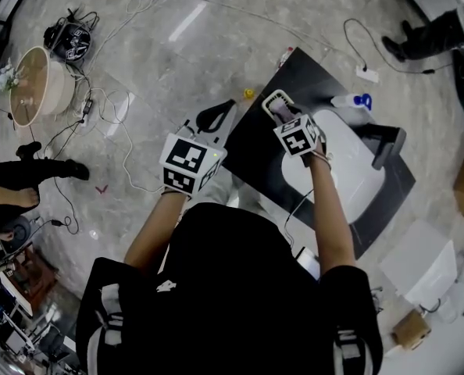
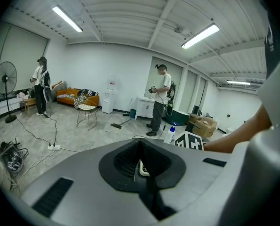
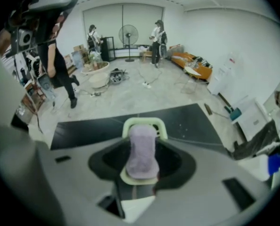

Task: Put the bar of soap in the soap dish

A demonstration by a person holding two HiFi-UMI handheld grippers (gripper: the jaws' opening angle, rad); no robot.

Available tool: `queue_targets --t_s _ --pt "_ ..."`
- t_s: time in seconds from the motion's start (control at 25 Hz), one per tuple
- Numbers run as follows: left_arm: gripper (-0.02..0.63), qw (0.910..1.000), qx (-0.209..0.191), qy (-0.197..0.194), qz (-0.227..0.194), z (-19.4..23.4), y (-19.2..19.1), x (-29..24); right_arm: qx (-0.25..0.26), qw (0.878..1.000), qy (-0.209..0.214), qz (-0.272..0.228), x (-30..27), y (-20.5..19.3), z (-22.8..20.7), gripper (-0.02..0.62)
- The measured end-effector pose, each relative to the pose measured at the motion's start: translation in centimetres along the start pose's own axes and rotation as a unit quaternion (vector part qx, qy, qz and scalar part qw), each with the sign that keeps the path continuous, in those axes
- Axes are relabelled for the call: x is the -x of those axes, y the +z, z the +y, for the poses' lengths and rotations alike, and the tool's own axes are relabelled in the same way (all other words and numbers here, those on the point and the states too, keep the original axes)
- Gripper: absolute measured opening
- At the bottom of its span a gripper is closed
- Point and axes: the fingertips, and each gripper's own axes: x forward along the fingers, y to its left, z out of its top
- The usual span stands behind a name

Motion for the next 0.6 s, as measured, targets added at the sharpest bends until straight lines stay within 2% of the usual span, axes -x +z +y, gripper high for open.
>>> queue_targets --t_s 0.2,0.6 --pt "0.025 0.9999 -0.011 -0.005 -0.006 -0.5 0.8 0.6 -0.004 1.0 -0.018 -0.021 2.2 0.8 -0.2 0.166" --pt "0.025 0.9988 -0.039 -0.011 -0.03 -2.6 3.3 1.8 -0.054 0.992 -0.05 -0.104 10.2 3.0 -0.9 0.094"
